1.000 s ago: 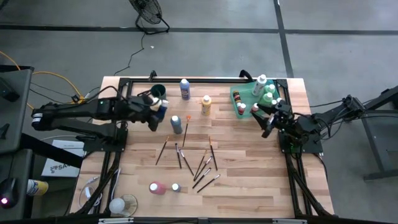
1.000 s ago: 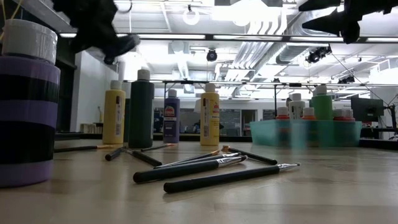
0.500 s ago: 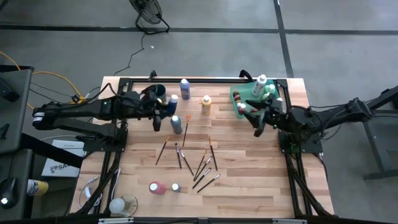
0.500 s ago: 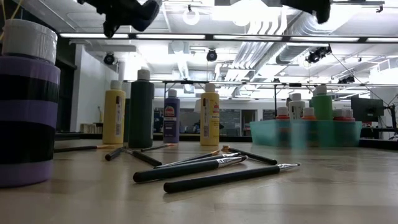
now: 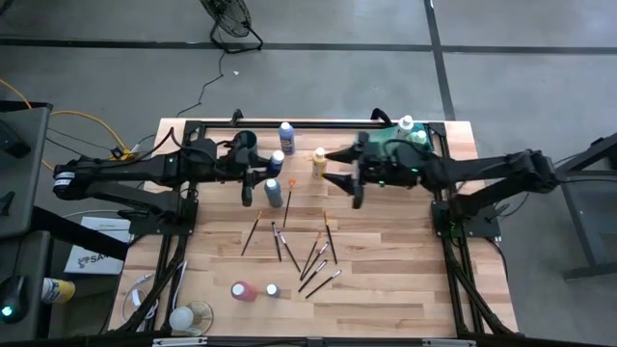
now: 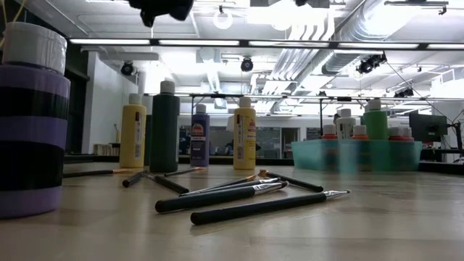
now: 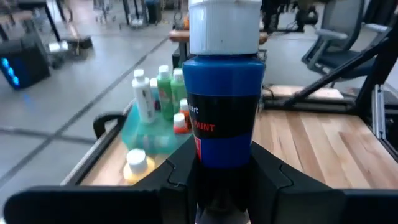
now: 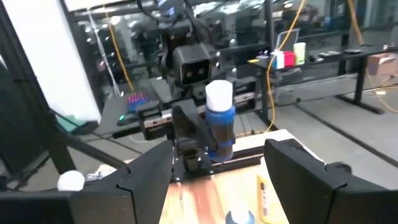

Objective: Pick & Place Paint Supplies
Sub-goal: Put the small blue paint bottle into the green bin

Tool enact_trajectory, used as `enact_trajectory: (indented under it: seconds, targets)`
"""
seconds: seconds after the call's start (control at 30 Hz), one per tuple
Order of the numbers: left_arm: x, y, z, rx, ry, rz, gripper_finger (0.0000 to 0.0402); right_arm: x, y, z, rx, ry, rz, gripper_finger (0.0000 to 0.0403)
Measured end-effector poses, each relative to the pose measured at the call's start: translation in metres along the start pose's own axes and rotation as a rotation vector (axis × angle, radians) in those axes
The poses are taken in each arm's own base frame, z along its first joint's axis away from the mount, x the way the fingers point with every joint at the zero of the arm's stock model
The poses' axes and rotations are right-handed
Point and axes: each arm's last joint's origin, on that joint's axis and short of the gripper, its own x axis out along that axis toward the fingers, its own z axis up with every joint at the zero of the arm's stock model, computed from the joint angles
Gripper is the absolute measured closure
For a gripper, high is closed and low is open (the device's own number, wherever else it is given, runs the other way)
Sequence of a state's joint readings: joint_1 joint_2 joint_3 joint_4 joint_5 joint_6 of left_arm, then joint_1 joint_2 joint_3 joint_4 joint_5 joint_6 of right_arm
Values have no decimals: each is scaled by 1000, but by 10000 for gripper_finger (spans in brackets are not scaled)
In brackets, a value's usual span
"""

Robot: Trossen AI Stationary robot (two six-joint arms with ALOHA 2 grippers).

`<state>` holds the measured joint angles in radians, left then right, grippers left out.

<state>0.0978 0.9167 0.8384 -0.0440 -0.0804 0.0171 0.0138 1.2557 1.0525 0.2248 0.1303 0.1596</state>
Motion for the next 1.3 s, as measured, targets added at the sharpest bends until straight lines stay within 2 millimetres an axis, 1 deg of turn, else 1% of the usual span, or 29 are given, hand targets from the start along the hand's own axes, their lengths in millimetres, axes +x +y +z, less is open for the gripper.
enact_trajectory:
  seconds: [0.1, 0.27, 0.4, 0.53, 0.7, 0.87, 0.97, 1.3]
  targets:
    - [2, 0, -1, 6, 11, -10, 315, 23, -3, 2, -8, 15, 6, 156]
    - [3, -1, -2, 14, 12, -24, 315, 54, -10, 10, -9, 13, 19, 156]
    - [3, -1, -2, 14, 13, -24, 315, 77, -13, 5, -9, 35, 35, 156]
    - [3, -1, -2, 14, 14, -24, 315, 93, -12, -1, -6, 56, 61, 156]
    - [3, -1, -3, 14, 23, -24, 315, 102, -11, 0, 0, 48, 68, 156]
    - [3, -1, -3, 18, 22, -24, 315, 102, -11, 4, 2, 13, 58, 164]
    - [3, -1, -3, 34, 22, -25, 315, 103, -11, 3, 2, 16, 46, 181]
    - [3, -1, -3, 33, 21, -25, 315, 104, -12, 1, -1, 21, 30, 257]
